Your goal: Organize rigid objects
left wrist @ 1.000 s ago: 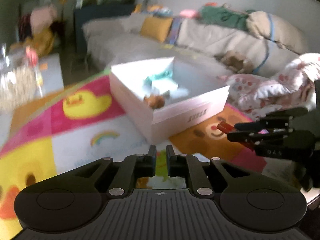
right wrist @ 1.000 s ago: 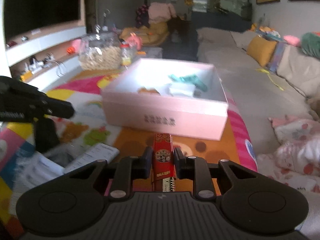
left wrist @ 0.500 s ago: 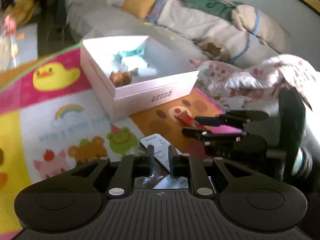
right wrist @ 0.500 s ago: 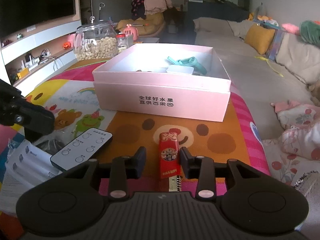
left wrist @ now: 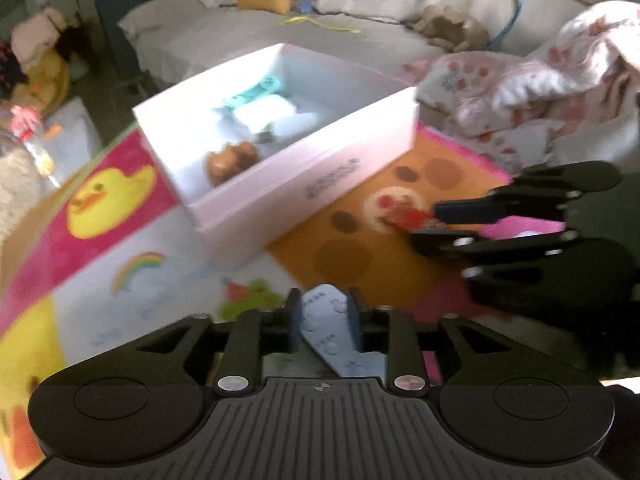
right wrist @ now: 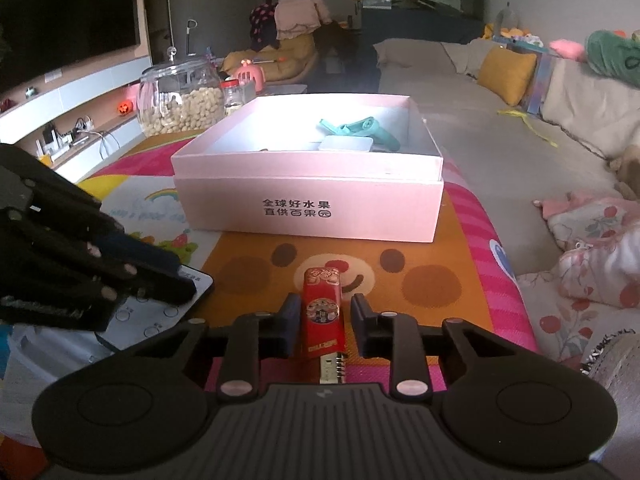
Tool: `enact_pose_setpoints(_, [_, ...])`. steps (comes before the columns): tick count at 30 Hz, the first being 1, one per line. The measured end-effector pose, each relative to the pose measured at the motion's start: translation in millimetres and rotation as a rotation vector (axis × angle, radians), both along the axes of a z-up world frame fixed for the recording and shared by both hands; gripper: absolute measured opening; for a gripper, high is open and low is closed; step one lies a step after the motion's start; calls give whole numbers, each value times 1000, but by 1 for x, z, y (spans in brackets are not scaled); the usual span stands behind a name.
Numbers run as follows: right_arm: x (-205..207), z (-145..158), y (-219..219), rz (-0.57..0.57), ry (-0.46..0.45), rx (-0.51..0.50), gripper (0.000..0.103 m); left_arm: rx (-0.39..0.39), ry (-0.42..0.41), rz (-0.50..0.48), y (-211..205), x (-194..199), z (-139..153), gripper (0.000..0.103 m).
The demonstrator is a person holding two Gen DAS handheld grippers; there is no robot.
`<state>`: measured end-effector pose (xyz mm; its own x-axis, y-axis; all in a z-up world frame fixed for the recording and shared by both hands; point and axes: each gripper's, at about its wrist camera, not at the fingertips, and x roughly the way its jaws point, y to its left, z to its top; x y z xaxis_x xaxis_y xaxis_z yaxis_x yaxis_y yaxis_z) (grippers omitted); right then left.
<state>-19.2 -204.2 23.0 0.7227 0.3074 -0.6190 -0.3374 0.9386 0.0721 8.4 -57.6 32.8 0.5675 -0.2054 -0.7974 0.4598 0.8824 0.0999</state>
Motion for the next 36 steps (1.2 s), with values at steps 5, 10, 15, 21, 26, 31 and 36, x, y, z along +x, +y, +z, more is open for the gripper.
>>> enact_pose_setpoints(5, [1,-1,-4,-1,4,28,27,-183,43,29,46,-4,22,30])
enact_pose_setpoints(10, [2,-2,-6,2,13,47,28,-263,123,-183,58,-46,46,30])
enact_pose_setpoints(15, [2,-2,-2,9,11,33,31,-104,151,-270,33,-70,31,30])
enact_pose_setpoints(21, [0,-2,-2,10,11,32,32,-56,166,-349,13,-70,25,46])
enact_pose_setpoints(26, [0,-2,-2,13,12,41,33,-96,198,-365,3,-66,19,47])
enact_pose_setpoints(31, [0,-2,-3,15,14,48,35,1,132,-355,0,-69,21,47])
enact_pose_setpoints(36, [0,-2,-3,21,13,47,36,82,99,-332,0,-65,14,47])
